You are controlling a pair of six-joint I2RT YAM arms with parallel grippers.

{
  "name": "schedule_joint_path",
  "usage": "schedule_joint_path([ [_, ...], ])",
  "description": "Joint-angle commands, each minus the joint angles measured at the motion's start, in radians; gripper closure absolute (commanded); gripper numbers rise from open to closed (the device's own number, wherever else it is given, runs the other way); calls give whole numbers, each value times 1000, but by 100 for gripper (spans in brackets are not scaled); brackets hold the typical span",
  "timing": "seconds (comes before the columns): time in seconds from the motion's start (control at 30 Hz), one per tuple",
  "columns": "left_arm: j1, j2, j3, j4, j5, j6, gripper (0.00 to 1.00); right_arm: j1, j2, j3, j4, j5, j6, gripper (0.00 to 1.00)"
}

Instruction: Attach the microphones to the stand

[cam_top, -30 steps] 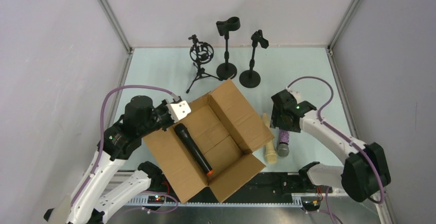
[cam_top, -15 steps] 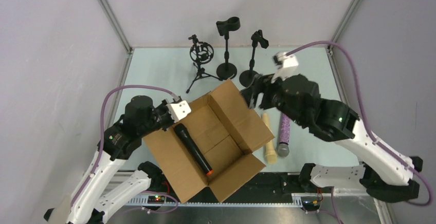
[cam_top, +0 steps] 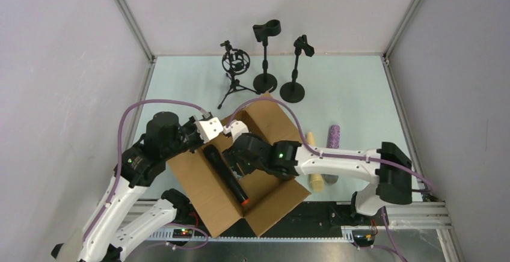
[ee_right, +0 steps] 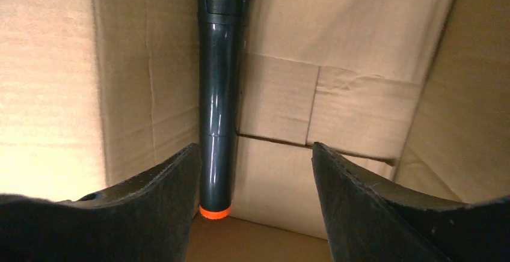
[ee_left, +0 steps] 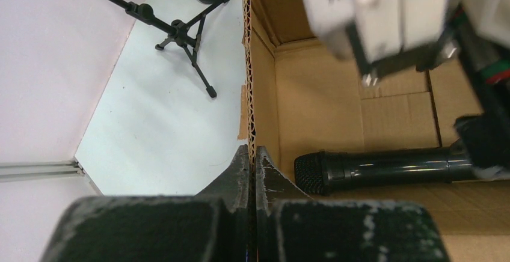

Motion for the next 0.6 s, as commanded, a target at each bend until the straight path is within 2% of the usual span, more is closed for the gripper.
schedule_joint_path([
  [0.0, -6, -8, 5, 36, -21, 22, 100, 21, 45, 15, 133, -42, -18, 29],
  [0.27, -6, -9, 9, 36, -22, 13, 100, 40, 151, -4, 243, -107, -4, 29],
  [0.57, -6, -13, 20, 39, -32, -2, 100, 72, 267, -5, 246, -33, 6, 28],
])
